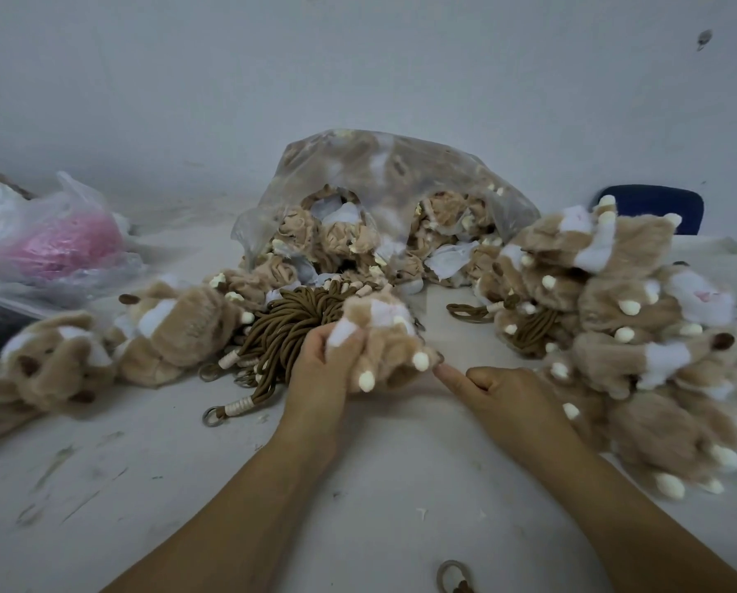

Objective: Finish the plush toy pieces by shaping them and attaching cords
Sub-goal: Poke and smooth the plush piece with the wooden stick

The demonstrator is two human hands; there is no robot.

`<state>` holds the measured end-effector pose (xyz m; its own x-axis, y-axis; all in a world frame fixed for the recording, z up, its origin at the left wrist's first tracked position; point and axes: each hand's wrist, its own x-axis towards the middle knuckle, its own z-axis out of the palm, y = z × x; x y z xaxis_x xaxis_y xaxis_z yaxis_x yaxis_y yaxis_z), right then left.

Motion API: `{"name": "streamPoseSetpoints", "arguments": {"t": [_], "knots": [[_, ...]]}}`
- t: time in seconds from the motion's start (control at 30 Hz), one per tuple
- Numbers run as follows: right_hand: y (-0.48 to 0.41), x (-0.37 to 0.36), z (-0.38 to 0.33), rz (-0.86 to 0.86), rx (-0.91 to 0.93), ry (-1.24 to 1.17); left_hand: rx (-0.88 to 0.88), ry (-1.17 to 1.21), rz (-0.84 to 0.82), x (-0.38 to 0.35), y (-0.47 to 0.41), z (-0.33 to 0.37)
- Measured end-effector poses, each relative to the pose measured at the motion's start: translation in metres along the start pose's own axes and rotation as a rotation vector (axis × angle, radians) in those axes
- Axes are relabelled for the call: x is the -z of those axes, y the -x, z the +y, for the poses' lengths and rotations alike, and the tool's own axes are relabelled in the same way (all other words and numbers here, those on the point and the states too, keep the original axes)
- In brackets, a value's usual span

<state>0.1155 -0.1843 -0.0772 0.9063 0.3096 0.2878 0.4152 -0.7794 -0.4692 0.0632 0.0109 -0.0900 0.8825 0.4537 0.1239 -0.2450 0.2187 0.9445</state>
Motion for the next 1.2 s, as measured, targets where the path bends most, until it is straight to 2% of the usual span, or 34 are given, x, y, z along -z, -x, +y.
{"name": "streamPoseSetpoints", "arguments": {"t": [0.1,0.33,0.43,0.57,0.73,0.8,0.9,0.97,1.07,1.2], "knots": [[0.001,-0.002,0.0,-0.022,-0.005,-0.051,-0.14,-0.153,-0.04,-0.003,0.004,0.001],[0.003,0.0,0.002,-0.062,0.029,-0.151,-0.267,-0.34,-0.13,-0.007,0.011,0.006],[0.004,-0.003,-0.003,-0.089,0.046,-0.231,-0.373,-0.416,-0.231,-0.009,0.012,0.005],[0.005,-0.007,-0.012,-0.051,0.023,-0.345,-0.321,-0.455,-0.261,-0.019,0.018,0.002],[0.008,-0.011,-0.019,-0.043,-0.006,-0.491,-0.275,-0.31,-0.239,-0.02,0.023,0.002],[0.009,-0.011,-0.022,-0.031,0.016,-0.502,-0.31,-0.281,-0.172,-0.018,0.023,0.001],[0.008,-0.008,-0.022,-0.021,0.041,-0.443,-0.418,-0.373,0.035,-0.016,0.02,0.004],[0.006,-0.009,-0.016,-0.015,0.061,-0.374,-0.481,-0.446,0.066,-0.014,0.019,0.007],[0.006,-0.012,-0.008,-0.034,0.078,-0.288,-0.41,-0.449,-0.084,-0.013,0.02,0.006],[0.005,-0.016,-0.006,-0.001,0.092,-0.292,-0.2,-0.191,-0.134,-0.014,0.015,0.0]]}}
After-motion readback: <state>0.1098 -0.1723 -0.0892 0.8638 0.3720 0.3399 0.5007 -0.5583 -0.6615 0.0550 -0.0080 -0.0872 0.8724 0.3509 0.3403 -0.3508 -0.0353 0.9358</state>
